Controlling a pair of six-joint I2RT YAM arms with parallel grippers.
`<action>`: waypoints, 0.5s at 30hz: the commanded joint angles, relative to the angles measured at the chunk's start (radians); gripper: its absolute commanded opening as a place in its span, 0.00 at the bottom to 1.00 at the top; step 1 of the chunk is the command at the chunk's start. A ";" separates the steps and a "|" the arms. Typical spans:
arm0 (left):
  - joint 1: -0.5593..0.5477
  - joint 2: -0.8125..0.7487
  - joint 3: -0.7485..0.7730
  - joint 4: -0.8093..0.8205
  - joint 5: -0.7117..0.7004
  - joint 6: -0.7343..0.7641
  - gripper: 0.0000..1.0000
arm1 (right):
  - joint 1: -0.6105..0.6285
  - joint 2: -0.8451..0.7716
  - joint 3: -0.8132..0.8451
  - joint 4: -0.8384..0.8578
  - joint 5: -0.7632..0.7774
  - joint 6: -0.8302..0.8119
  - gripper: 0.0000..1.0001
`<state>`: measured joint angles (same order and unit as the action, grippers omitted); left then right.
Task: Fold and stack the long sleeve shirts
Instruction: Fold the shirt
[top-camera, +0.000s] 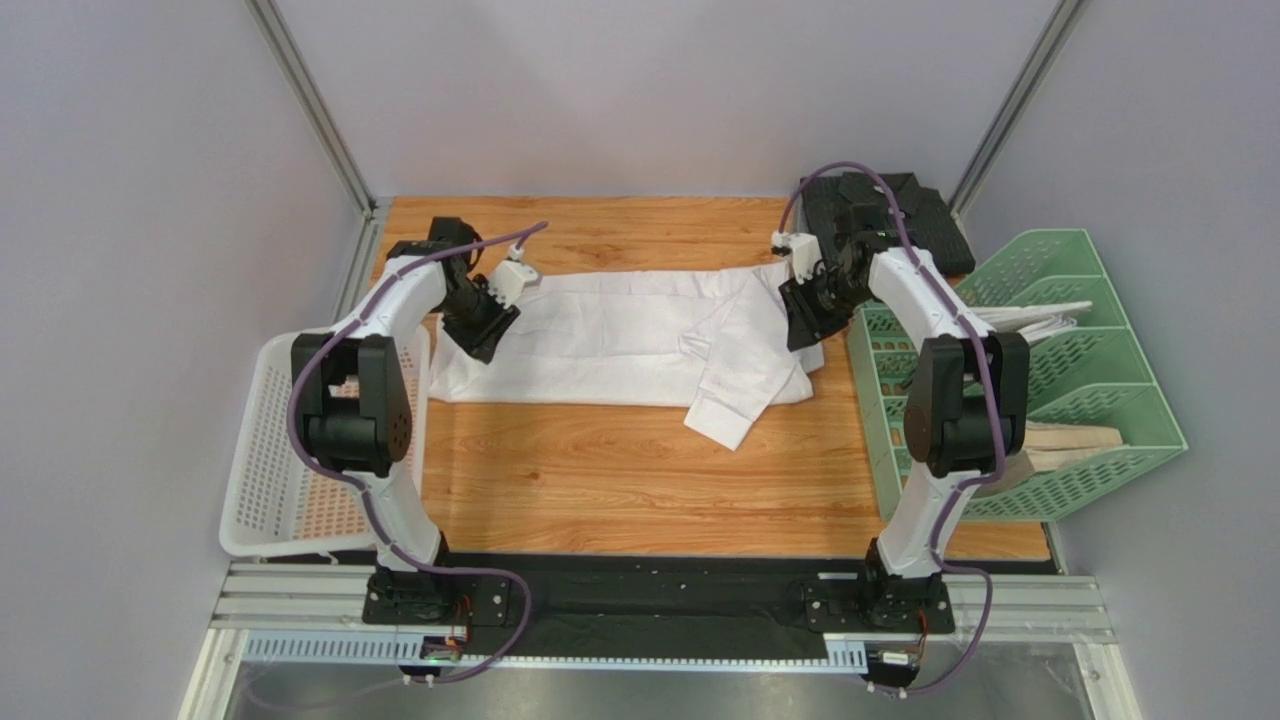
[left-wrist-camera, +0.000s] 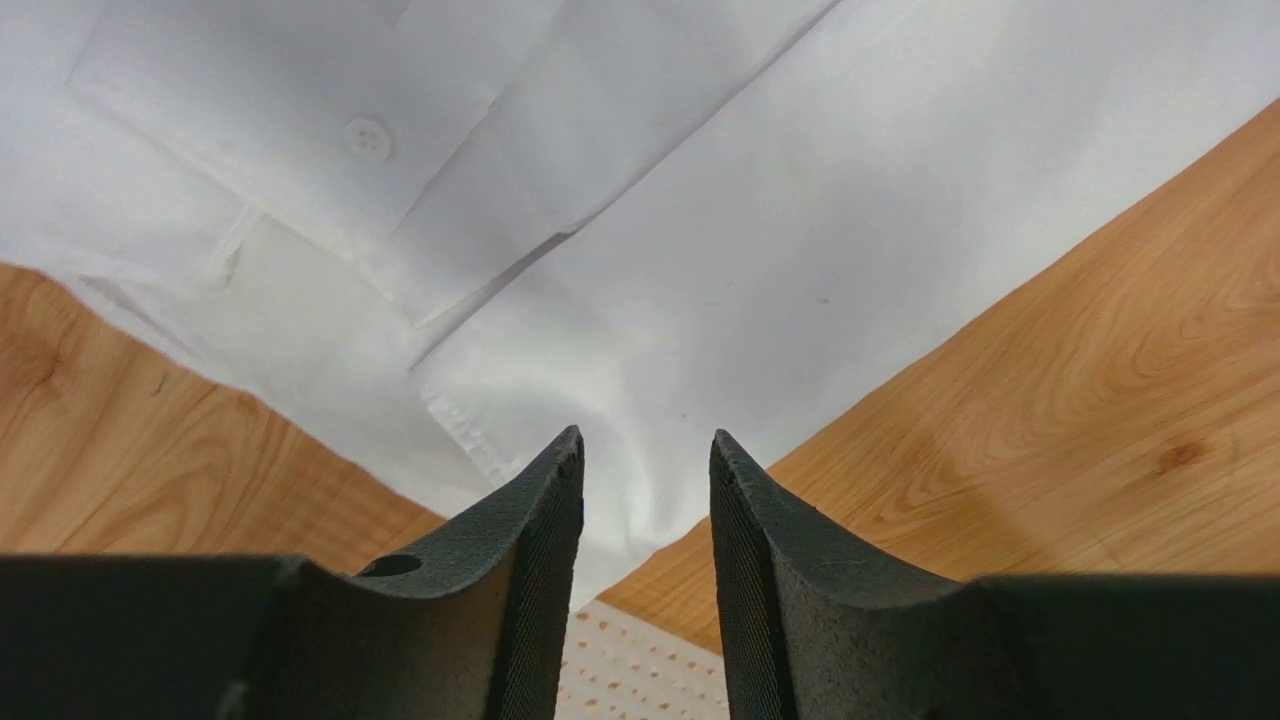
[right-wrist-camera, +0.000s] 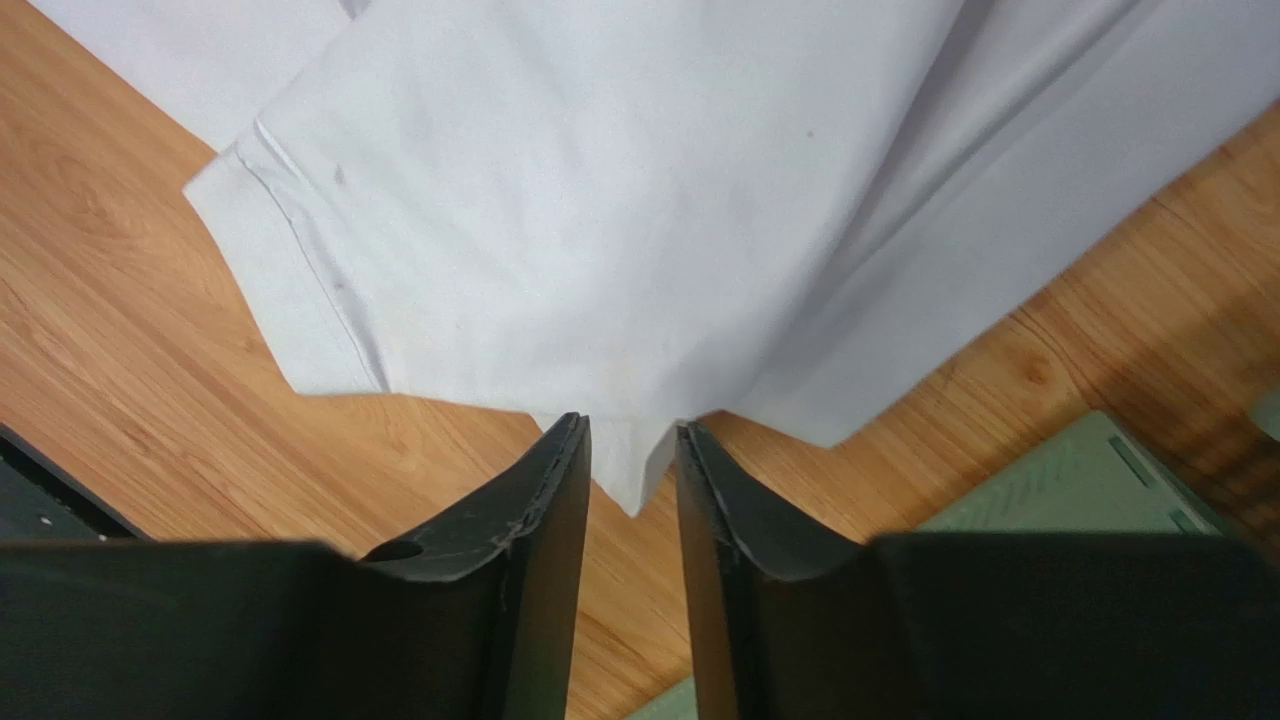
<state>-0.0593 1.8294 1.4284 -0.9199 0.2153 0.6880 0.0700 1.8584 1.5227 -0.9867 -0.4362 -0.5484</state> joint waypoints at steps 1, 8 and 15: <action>-0.042 0.004 0.055 -0.033 0.168 -0.056 0.44 | 0.008 0.036 0.057 0.013 -0.106 0.091 0.38; -0.097 -0.168 -0.051 0.042 0.475 -0.145 0.56 | 0.075 -0.186 -0.207 0.132 -0.148 0.059 0.63; -0.093 -0.321 -0.088 0.105 0.538 -0.272 0.57 | 0.322 -0.231 -0.335 0.230 0.046 0.022 0.62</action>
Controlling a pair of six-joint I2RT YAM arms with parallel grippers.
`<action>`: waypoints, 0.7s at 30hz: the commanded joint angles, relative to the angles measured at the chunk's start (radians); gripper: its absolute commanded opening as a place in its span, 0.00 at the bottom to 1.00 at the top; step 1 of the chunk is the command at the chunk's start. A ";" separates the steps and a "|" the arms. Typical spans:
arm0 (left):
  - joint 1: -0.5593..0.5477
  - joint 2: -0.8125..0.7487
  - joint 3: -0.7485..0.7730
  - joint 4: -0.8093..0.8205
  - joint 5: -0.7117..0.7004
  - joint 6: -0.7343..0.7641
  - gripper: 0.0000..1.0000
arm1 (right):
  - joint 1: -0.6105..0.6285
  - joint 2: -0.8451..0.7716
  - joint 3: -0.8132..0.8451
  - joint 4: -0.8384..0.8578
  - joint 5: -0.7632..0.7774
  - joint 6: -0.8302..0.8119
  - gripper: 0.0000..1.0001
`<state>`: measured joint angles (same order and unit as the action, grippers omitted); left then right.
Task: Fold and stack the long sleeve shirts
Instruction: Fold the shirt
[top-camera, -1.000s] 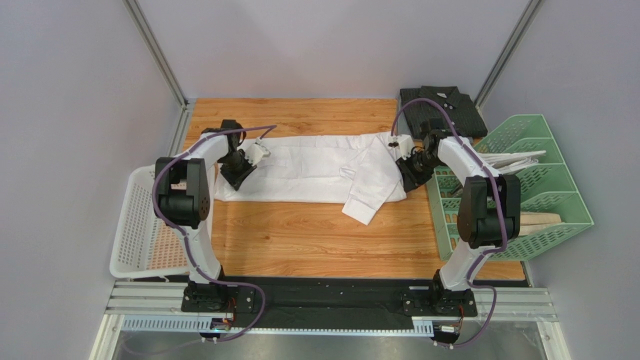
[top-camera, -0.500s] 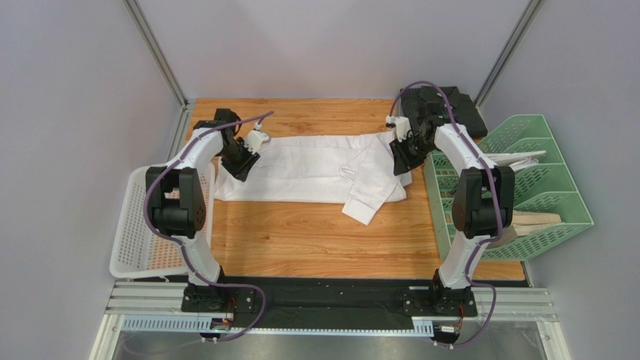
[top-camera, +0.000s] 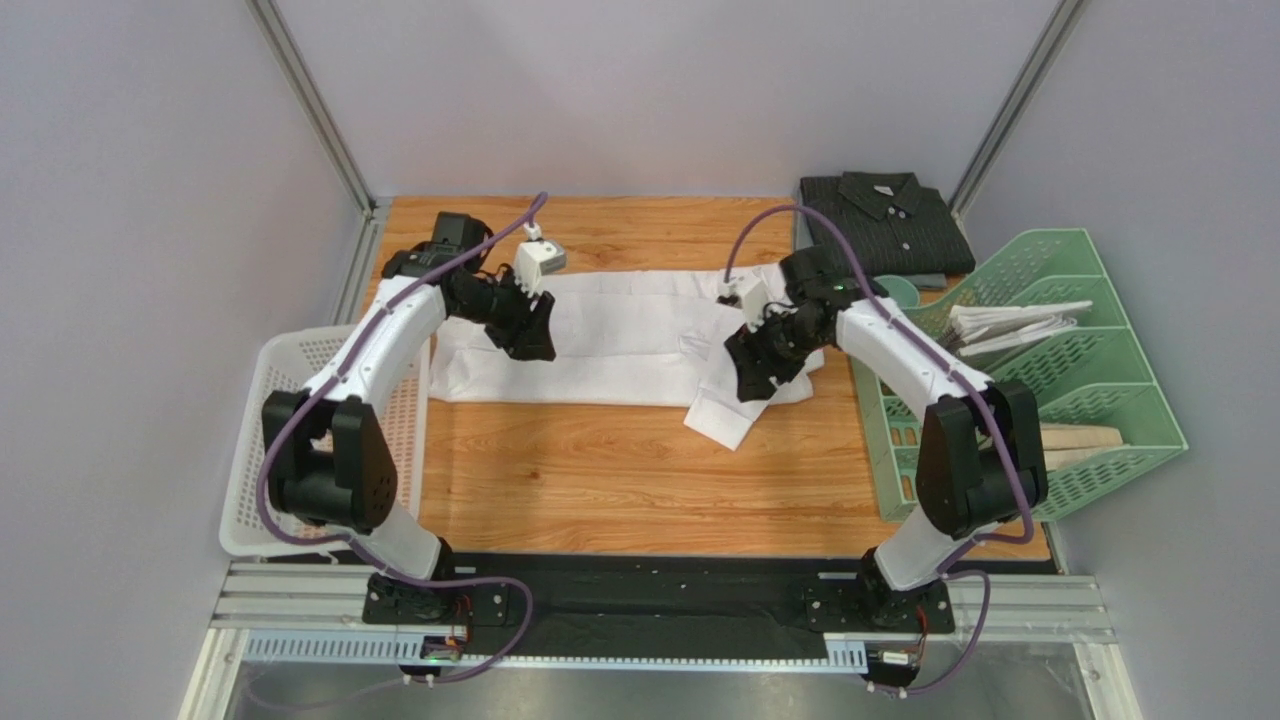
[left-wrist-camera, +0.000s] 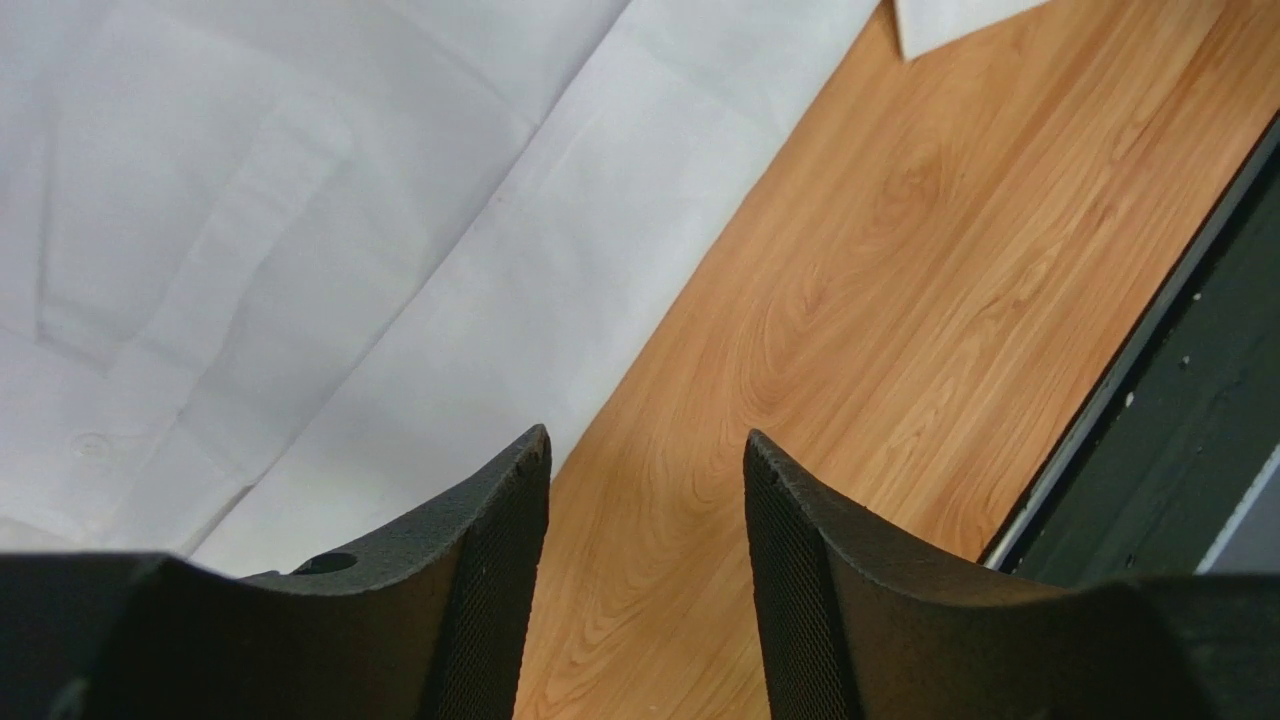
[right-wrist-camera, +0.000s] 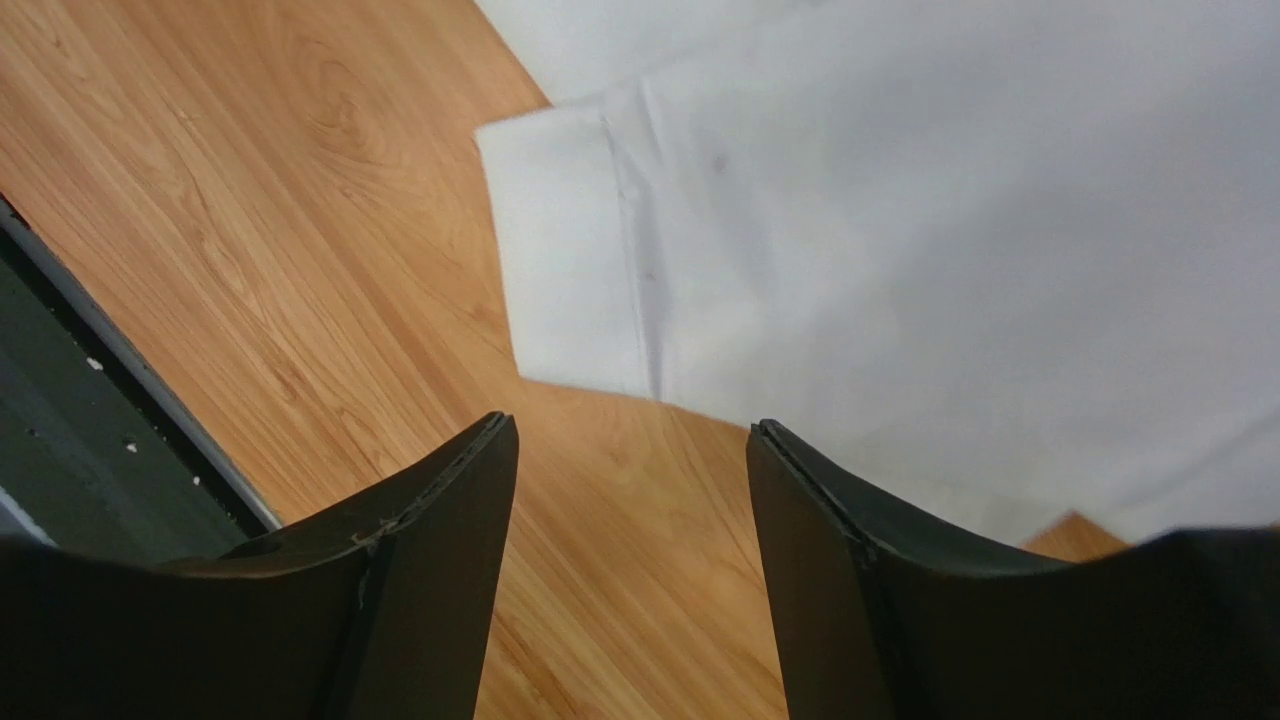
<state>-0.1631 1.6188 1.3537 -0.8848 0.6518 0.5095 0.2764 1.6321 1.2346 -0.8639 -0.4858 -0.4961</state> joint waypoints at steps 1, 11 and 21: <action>0.014 -0.126 -0.014 0.073 0.088 -0.106 0.57 | 0.136 0.003 -0.053 0.117 0.117 -0.022 0.62; 0.046 -0.229 -0.033 0.052 0.043 -0.141 0.59 | 0.316 0.163 -0.064 0.189 0.242 0.073 0.64; 0.054 -0.274 -0.027 0.038 -0.035 -0.129 0.59 | 0.336 0.255 -0.045 0.154 0.303 0.048 0.00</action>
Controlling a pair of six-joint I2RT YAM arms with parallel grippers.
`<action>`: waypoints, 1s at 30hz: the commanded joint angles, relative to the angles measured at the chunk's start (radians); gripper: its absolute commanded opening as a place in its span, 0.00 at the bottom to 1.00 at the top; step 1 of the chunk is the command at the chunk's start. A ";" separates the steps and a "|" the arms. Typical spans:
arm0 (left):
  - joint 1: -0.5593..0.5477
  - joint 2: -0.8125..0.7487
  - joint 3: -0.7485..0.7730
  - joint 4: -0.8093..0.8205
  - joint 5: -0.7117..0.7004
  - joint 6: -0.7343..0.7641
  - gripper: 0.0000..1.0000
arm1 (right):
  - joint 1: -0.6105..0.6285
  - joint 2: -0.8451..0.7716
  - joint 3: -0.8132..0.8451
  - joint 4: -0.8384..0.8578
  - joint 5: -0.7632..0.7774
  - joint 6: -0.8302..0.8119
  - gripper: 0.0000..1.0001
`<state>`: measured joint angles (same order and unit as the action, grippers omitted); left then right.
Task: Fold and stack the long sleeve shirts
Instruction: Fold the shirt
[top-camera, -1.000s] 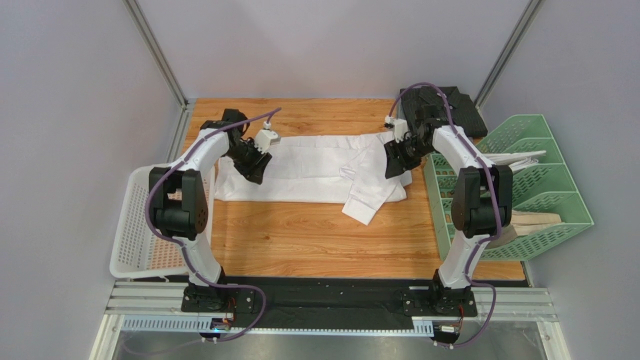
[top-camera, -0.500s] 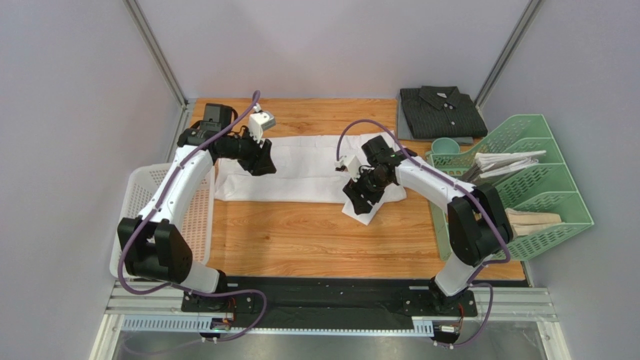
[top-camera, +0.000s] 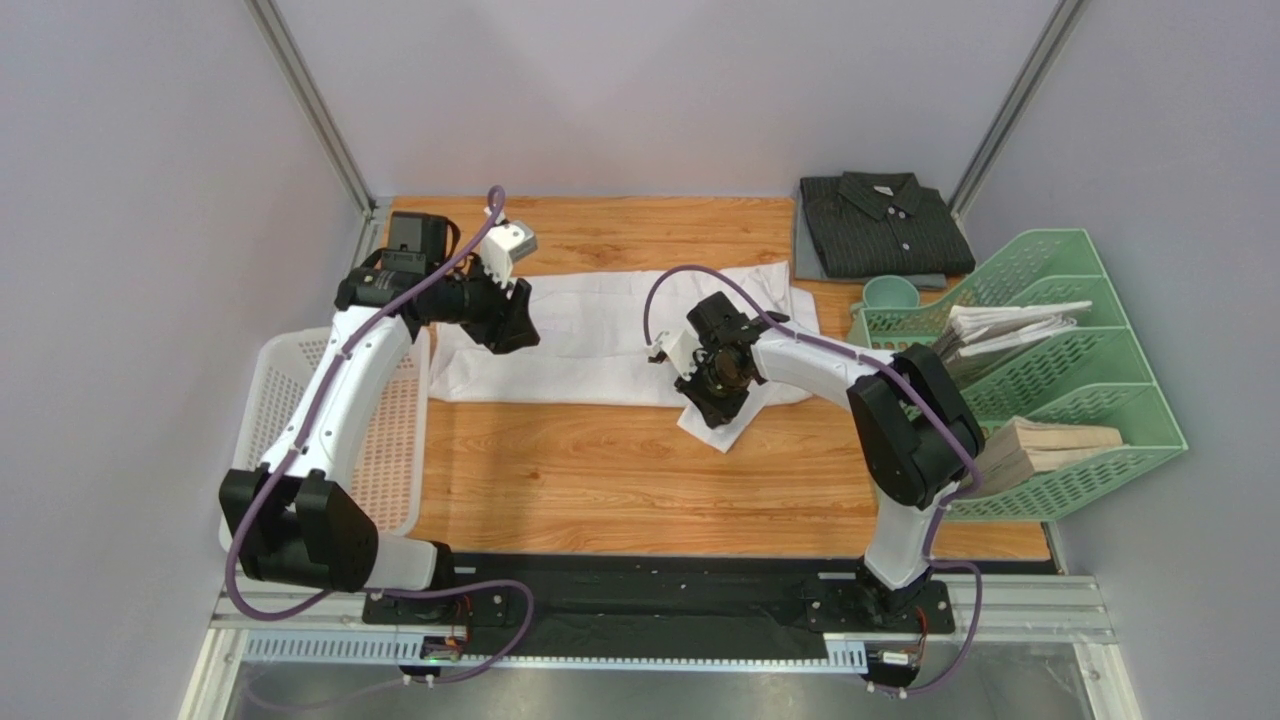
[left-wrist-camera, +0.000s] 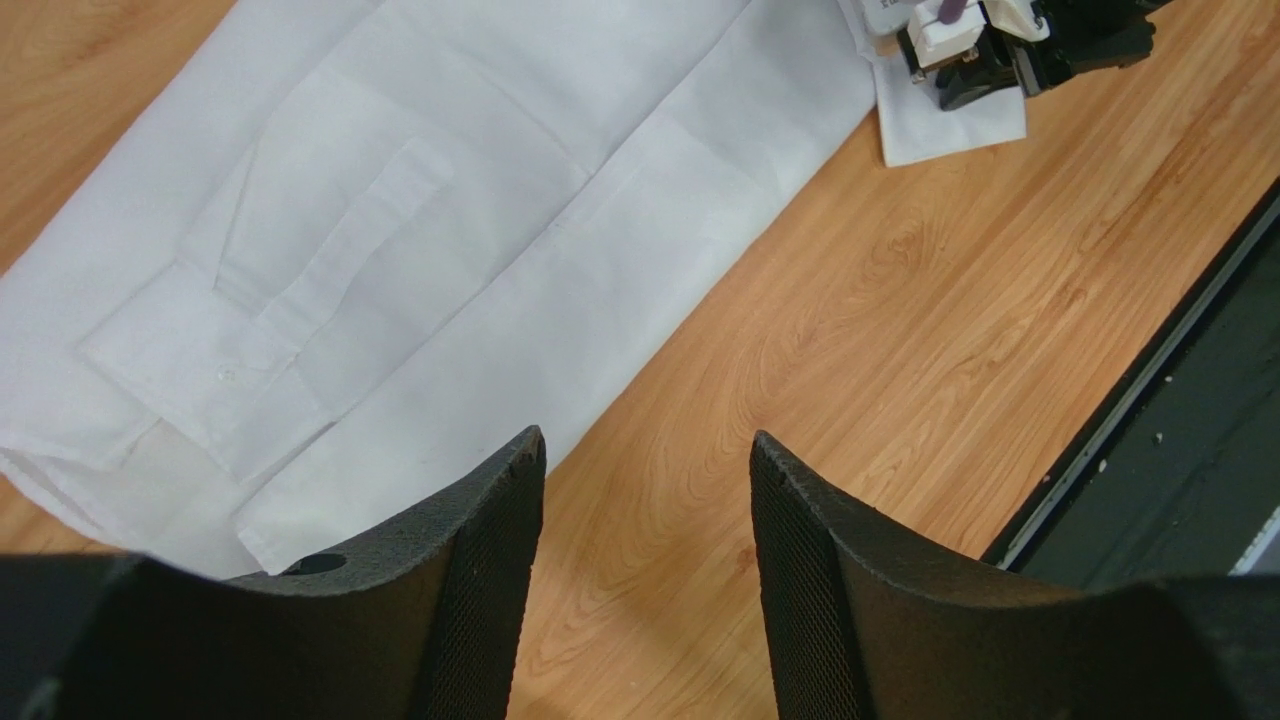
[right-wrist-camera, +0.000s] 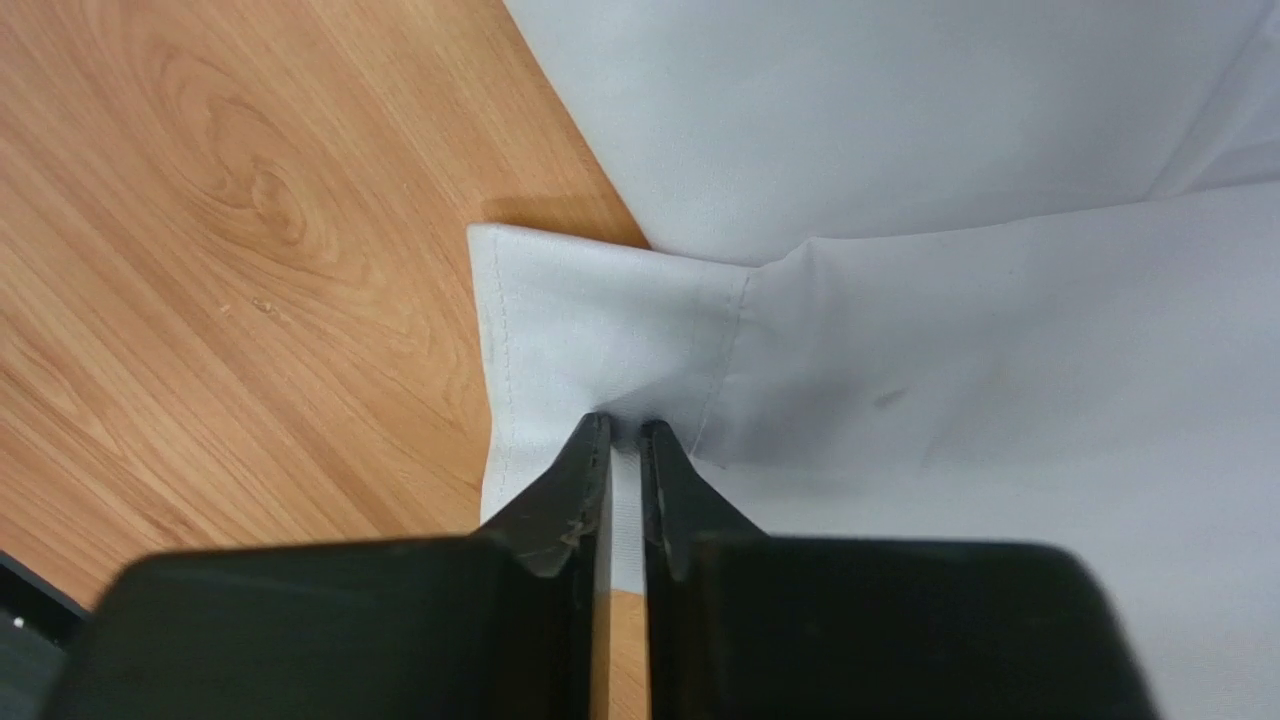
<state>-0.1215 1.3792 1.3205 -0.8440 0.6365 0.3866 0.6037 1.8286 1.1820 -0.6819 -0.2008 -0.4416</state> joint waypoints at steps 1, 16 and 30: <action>0.017 -0.035 0.008 -0.004 -0.017 -0.006 0.59 | 0.005 0.046 0.027 -0.047 0.012 -0.011 0.00; 0.029 -0.051 0.008 0.019 0.028 -0.038 0.59 | -0.163 -0.075 0.576 -0.321 -0.250 -0.006 0.00; 0.033 -0.045 0.068 0.117 0.155 -0.086 0.59 | -0.291 -0.035 0.866 -0.205 -0.374 0.059 0.00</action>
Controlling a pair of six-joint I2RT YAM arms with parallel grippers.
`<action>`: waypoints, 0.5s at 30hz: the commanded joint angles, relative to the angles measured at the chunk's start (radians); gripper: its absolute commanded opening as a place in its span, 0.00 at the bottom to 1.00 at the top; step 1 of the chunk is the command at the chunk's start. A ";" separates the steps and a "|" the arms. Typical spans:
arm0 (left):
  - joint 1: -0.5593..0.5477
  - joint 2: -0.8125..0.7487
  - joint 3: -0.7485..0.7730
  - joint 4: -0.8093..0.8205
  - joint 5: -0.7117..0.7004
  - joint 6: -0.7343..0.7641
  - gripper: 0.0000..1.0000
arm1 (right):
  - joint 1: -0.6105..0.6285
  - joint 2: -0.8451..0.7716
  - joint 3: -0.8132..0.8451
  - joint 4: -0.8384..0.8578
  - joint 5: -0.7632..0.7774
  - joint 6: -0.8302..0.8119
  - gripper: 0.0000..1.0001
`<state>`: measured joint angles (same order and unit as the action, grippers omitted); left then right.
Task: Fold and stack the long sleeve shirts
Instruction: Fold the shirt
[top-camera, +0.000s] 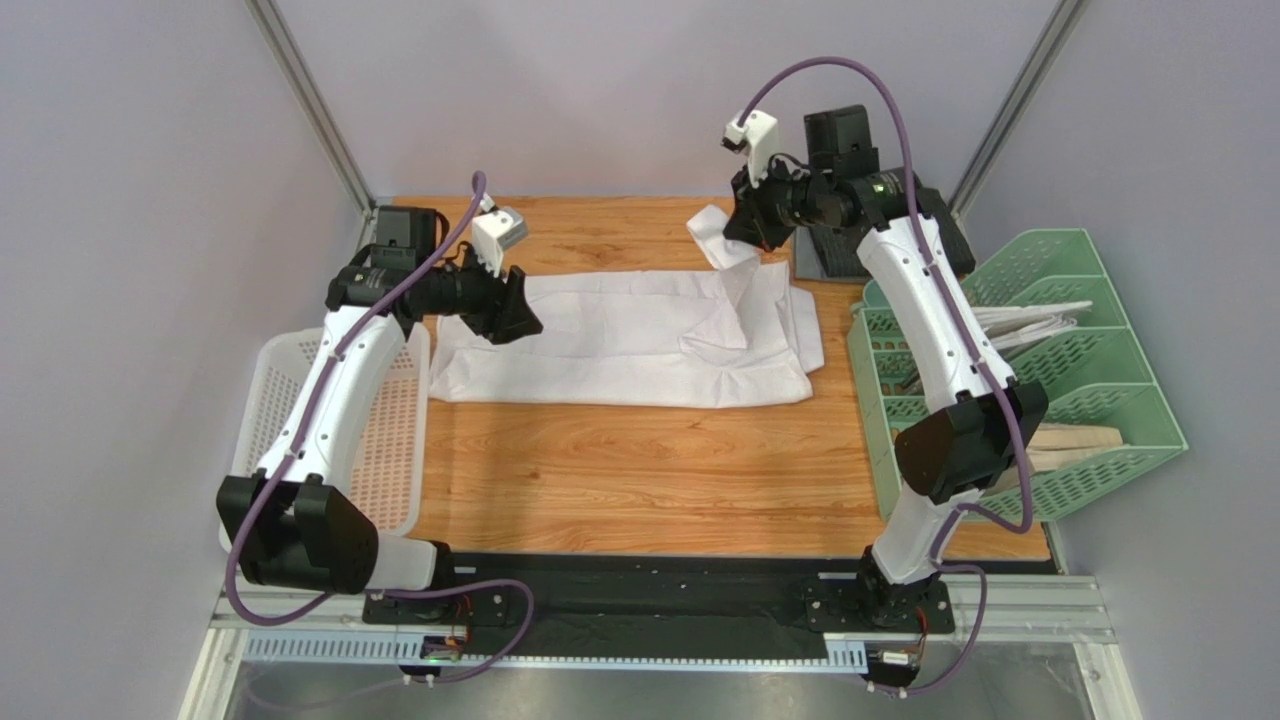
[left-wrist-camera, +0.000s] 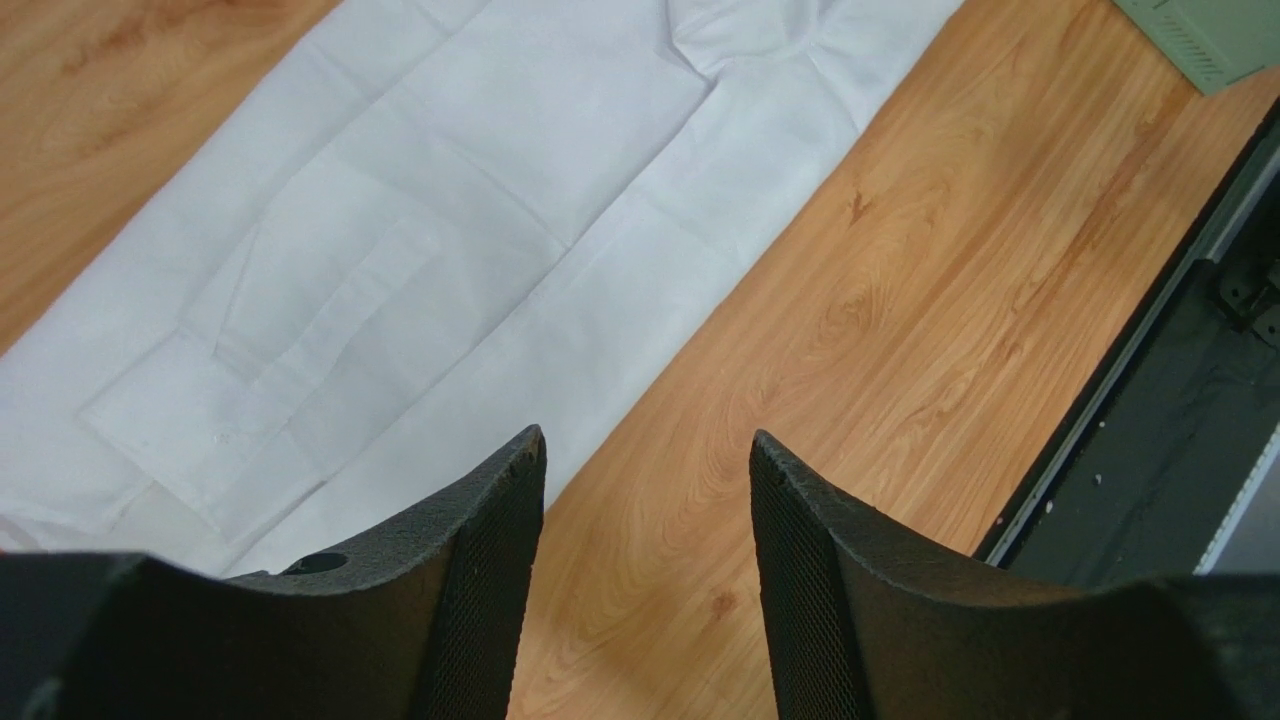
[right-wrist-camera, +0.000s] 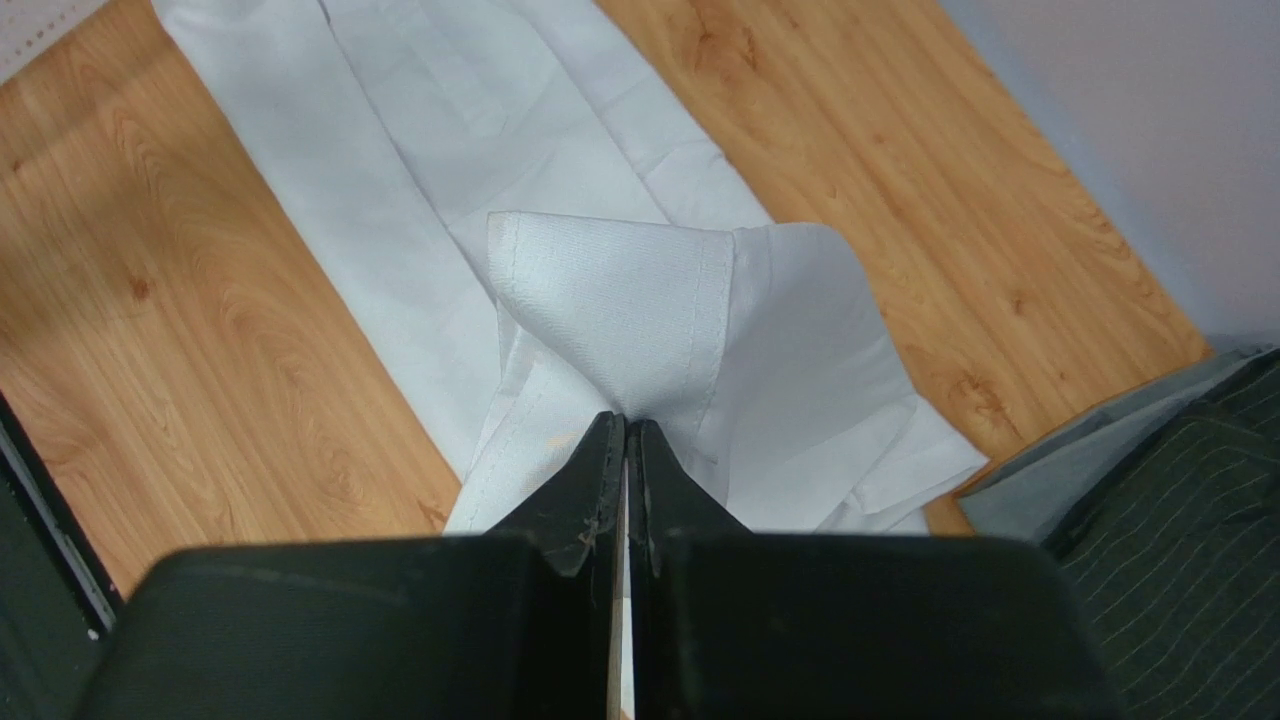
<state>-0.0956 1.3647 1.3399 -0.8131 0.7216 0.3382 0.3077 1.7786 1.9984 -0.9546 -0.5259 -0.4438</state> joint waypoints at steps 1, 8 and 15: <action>0.007 -0.038 0.045 0.119 0.073 -0.051 0.59 | 0.005 0.009 0.034 0.095 -0.055 0.092 0.00; 0.002 0.022 0.146 0.127 0.114 -0.103 0.61 | 0.008 -0.082 -0.213 0.554 0.001 0.448 0.00; -0.076 0.103 0.133 0.474 0.175 -0.684 0.71 | 0.042 -0.064 -0.230 0.622 -0.008 0.634 0.00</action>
<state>-0.1169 1.4437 1.4933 -0.5930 0.8436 0.0307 0.3206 1.7470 1.7603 -0.4931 -0.5373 0.0452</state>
